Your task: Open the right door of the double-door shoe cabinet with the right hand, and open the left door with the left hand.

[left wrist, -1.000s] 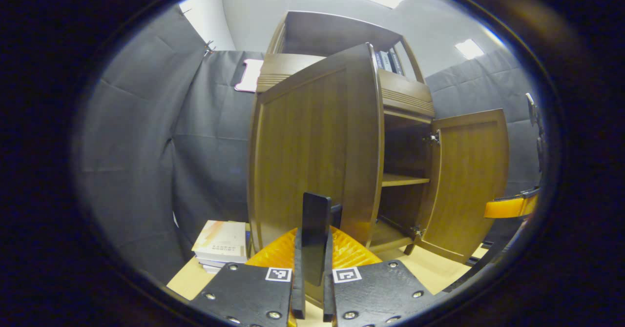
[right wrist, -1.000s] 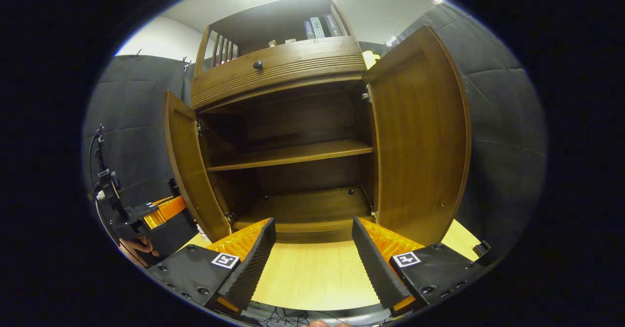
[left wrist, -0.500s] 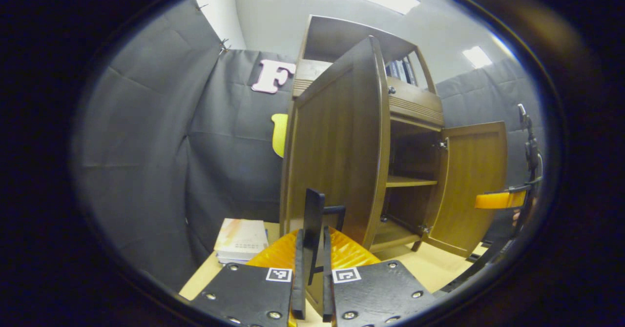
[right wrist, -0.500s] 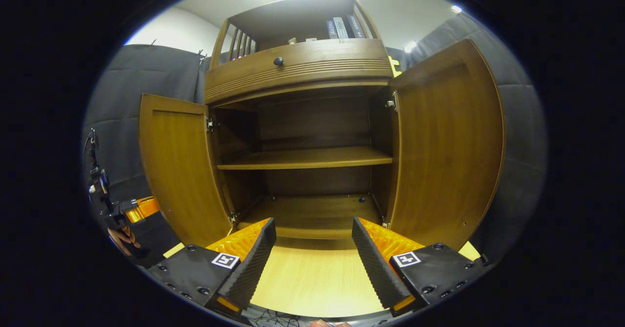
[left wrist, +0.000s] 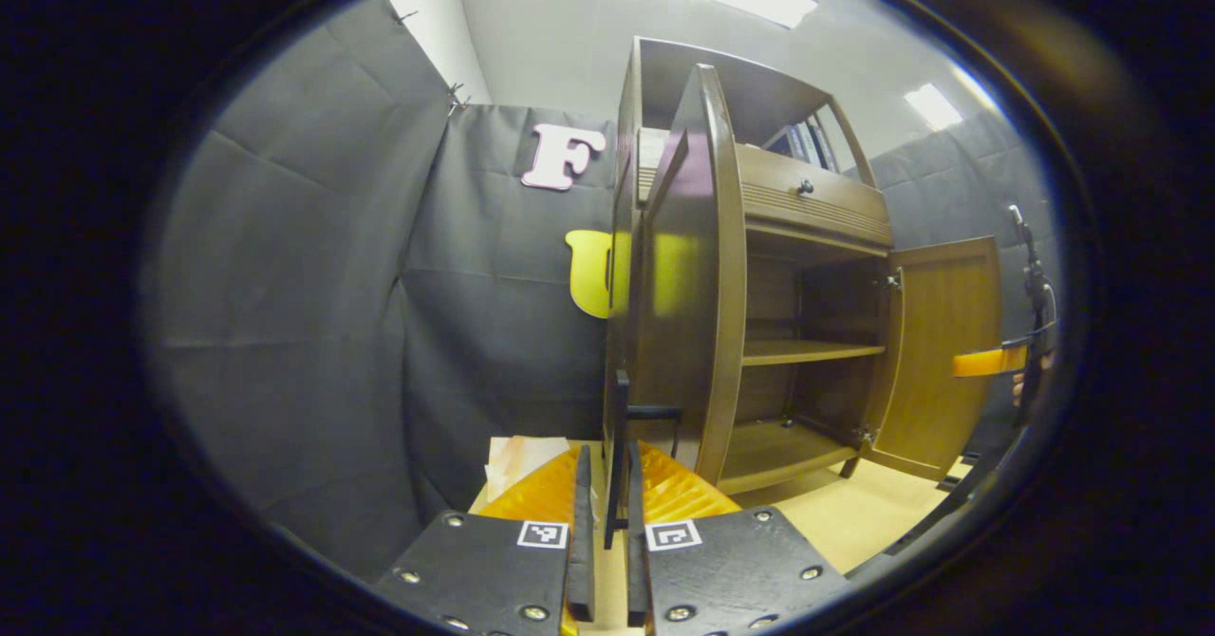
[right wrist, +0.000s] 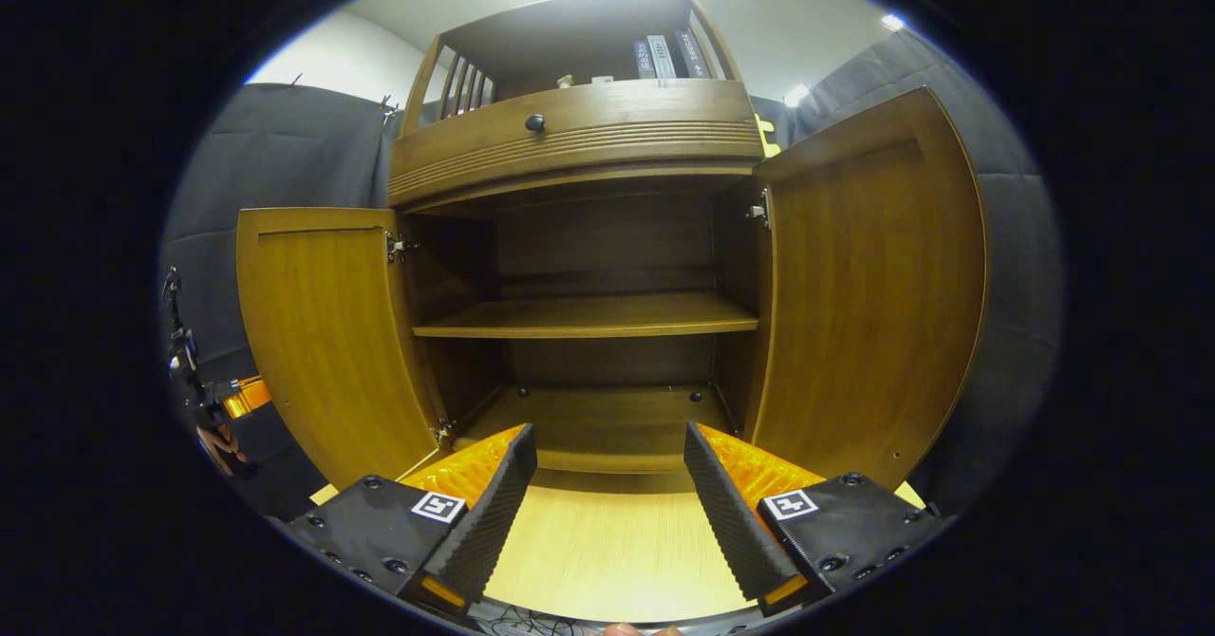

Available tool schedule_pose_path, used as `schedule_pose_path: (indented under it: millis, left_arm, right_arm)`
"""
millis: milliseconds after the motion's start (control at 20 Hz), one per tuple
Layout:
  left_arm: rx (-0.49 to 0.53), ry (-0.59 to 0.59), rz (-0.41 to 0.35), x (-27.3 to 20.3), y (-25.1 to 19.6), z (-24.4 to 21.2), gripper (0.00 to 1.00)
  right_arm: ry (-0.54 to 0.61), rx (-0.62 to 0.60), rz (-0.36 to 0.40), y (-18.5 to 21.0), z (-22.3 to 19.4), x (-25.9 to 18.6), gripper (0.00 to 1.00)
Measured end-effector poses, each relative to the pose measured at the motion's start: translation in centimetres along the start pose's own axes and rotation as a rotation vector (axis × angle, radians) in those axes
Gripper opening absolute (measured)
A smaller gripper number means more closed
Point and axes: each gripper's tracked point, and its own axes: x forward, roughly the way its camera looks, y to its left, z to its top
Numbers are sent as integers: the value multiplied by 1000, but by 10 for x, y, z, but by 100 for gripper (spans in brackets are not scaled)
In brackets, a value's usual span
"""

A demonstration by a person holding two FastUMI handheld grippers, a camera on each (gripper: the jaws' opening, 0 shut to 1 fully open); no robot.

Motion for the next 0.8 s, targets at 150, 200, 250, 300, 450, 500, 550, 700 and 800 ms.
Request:
schedule_pose_path:
  millis: [150, 200, 250, 300, 450, 500, 550, 700, 800]
  left_arm:
    - [3, 5, -7, 3, 0, 1, 15]
    - [15, 9, -1, 5, -1, 1, 16]
    - [25, 11, 7, 4, -2, 3, 15]
    - [31, 12, 17, 2, -2, 3, 15]
    - [-1, 18, 76, -11, 3, 0, 14]
    - [-20, 20, 101, -17, 4, -2, 14]
    - [-36, 27, 127, -27, 6, -4, 14]
    - [-63, 26, 188, -58, 0, 4, 15]
    - [-75, 16, 219, -79, -8, 17, 14]
  right_arm:
    - [-1, 14, -25, -11, 0, -1, 93]
    - [-5, 20, -34, -14, 1, -1, 93]
    - [-8, 23, -40, -17, 2, -1, 93]
    - [-10, 24, -45, -19, 2, -2, 93]
    - [-14, 23, -57, -29, 1, -3, 93]
    - [-15, 22, -61, -32, 1, -4, 93]
    - [-17, 23, -66, -36, 1, -4, 93]
    - [-11, 24, -75, -48, -1, -5, 93]
    - [-12, 25, -81, -56, 1, -8, 98]
